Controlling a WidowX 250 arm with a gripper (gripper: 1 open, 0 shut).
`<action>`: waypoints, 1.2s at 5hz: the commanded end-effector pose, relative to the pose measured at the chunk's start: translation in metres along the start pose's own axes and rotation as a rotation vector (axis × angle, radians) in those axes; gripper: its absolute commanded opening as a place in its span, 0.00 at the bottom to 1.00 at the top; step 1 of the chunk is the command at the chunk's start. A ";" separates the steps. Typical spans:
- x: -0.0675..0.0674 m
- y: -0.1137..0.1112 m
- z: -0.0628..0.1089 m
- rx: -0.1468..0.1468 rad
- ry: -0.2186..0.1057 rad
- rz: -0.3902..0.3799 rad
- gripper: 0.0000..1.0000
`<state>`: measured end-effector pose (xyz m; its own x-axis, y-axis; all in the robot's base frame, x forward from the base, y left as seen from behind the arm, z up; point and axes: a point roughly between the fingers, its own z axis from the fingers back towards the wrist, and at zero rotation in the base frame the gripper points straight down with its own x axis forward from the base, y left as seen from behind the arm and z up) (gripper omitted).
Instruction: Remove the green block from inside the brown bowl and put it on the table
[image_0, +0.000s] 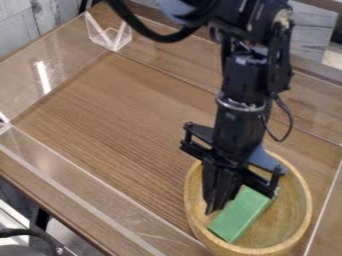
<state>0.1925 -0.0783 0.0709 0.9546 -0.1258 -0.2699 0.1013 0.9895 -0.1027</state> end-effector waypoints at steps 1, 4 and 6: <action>0.008 -0.002 0.029 -0.026 -0.090 0.014 0.00; 0.017 -0.027 0.019 0.005 -0.113 -0.081 1.00; 0.019 -0.042 -0.023 0.037 -0.140 -0.188 1.00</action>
<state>0.1949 -0.1207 0.0459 0.9469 -0.2880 -0.1430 0.2763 0.9562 -0.0966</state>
